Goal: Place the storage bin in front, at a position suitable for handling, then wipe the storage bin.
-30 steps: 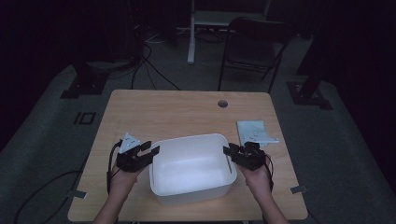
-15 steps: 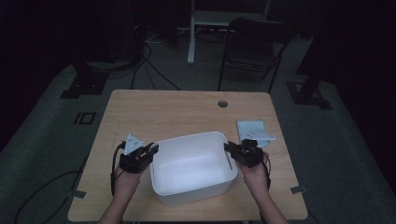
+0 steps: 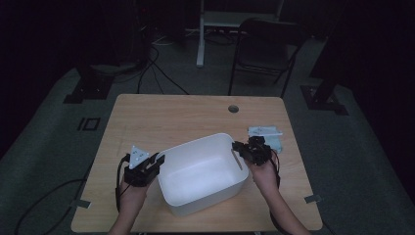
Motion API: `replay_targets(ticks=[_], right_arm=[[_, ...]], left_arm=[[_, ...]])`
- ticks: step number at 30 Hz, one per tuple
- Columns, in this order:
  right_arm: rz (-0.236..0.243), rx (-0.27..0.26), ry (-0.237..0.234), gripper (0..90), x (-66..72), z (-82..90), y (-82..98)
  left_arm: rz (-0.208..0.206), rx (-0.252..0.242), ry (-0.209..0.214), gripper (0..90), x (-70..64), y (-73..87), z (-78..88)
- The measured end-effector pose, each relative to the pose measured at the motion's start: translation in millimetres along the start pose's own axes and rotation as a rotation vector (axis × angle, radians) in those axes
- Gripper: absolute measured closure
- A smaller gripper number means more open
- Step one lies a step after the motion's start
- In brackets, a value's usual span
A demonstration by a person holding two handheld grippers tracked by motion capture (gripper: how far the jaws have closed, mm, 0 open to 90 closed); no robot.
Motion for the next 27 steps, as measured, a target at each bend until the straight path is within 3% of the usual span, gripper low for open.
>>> replay_targets(ticks=[7,14,23,27], right_arm=[[0.000,-0.007,0.000,85.4,-4.3,-9.3,-5.9],[0.020,-0.011,-0.019,83.2,-5.1,-8.3,-5.2],[-0.014,-0.050,-0.071,67.1,-13.0,13.6,-5.9],[0.006,-0.084,-0.104,57.9,-14.4,29.3,-7.4]], left_arm=[[-0.006,-0.005,-0.016,73.5,-6.5,2.3,4.5],[0.029,-0.022,-0.020,73.6,-6.4,3.2,2.8],[0.032,-0.031,-0.028,74.4,-7.4,3.0,0.9],[0.022,-0.030,-0.034,74.9,-7.7,2.8,0.6]])
Point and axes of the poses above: each handheld gripper's, and its own axes: z roughly backward along the jaws, y roughly out of its underside, x roughly to its left, the point moved 2 cm from there along -z, roughly forward along the jaws, and after that the axes turned 9 degrees about -x, right-handed, at the moved point
